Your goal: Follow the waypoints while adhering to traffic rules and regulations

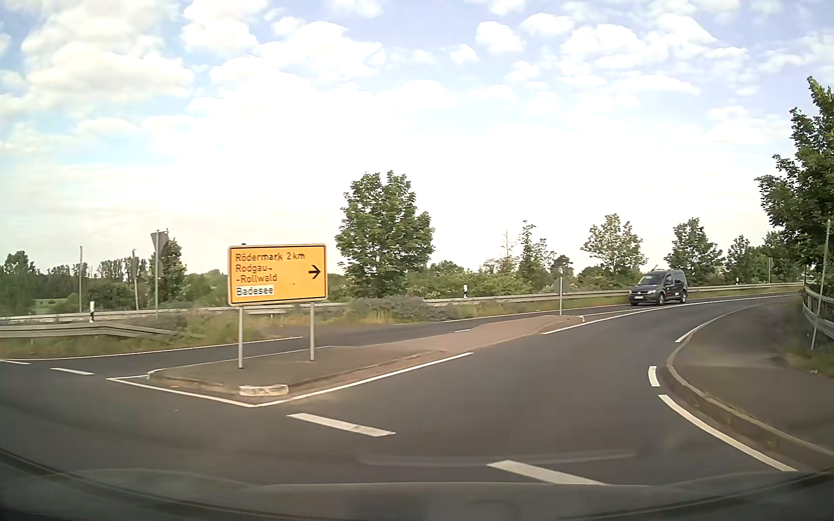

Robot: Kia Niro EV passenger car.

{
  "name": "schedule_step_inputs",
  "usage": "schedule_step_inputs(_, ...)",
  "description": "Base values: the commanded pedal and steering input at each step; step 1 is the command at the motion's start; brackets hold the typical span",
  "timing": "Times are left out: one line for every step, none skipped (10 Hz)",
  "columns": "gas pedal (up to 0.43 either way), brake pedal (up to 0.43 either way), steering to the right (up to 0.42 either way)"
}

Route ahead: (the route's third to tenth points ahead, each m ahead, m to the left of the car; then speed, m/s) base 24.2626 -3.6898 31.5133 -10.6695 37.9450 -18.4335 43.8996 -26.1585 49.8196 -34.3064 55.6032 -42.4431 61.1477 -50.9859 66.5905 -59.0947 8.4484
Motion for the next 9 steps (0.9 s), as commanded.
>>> schedule_step_inputs(0.197,0.024,0.131)
schedule_step_inputs(0.197,0.024,0.135)
schedule_step_inputs(0.197,0.024,0.135)
schedule_step_inputs(0.197,0.024,0.135)
schedule_step_inputs(0.197,0.024,0.135)
schedule_step_inputs(0.197,0.024,0.137)
schedule_step_inputs(0.197,0.03,0.139)
schedule_step_inputs(0.197,0.024,0.139)
schedule_step_inputs(0.177,0.024,0.142)
